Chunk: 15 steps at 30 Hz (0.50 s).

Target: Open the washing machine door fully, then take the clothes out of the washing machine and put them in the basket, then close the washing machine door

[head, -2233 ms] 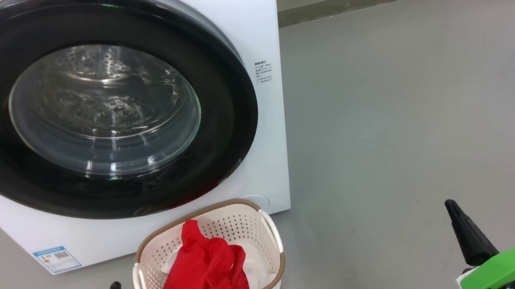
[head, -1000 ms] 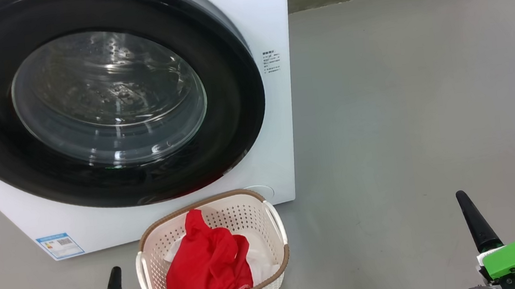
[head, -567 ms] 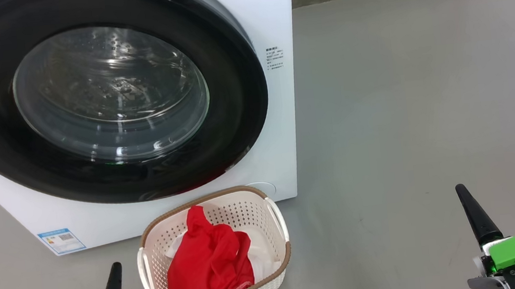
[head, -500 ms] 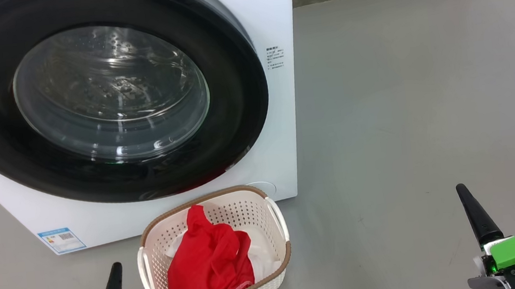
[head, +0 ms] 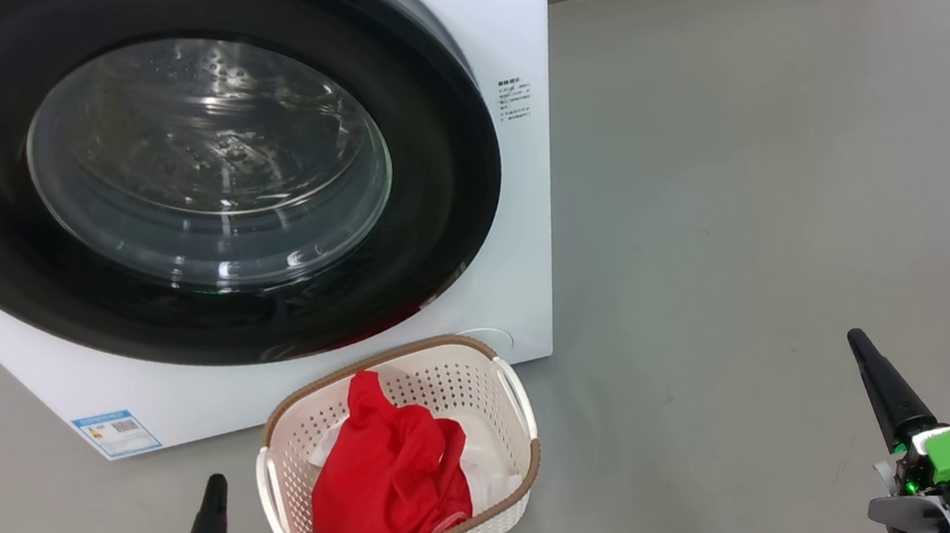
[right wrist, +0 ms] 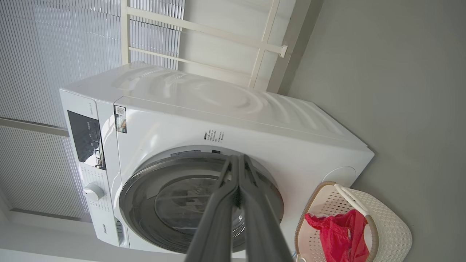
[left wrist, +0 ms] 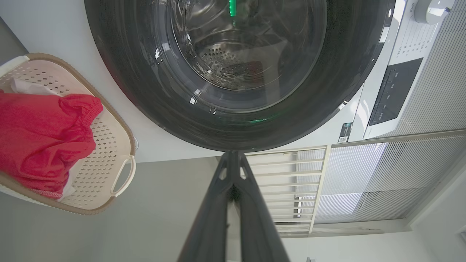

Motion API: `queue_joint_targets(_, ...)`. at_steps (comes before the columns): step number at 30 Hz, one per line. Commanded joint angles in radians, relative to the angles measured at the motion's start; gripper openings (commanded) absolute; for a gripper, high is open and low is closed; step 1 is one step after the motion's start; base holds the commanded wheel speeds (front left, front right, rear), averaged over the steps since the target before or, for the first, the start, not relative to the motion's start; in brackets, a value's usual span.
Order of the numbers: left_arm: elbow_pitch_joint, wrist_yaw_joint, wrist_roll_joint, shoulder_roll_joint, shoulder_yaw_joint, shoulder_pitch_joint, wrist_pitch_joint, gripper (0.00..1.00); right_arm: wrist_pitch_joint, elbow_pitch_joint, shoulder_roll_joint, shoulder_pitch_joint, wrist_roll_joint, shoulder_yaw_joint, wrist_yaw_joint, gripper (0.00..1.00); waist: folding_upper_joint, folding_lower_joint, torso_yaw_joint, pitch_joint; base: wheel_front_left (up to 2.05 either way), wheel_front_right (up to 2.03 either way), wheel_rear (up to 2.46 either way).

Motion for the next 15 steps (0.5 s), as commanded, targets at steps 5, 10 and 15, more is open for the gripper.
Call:
queue_joint_targets(5,-0.018,-0.007,-0.072,0.015,0.036,-0.058,0.021,0.0,0.022,-0.024,0.0,-0.057,0.069,0.006,-0.001,0.0,0.0,-0.0001,0.004,0.004,0.0,0.0,0.0)
queue_joint_targets(10,-0.017,-0.007,-0.101,0.015,0.038,-0.062,0.029,0.0,0.03,-0.024,0.003,-0.059,0.094,0.001,-0.001,0.0,0.0,-0.0001,0.005,0.007,0.0,0.0,0.0)
queue_joint_targets(15,-0.017,-0.007,-0.101,0.015,0.037,-0.062,0.029,0.0,0.03,-0.024,0.003,-0.06,0.094,0.001,-0.001,0.0,0.0,-0.0001,0.005,0.007,0.0,0.0,0.0)
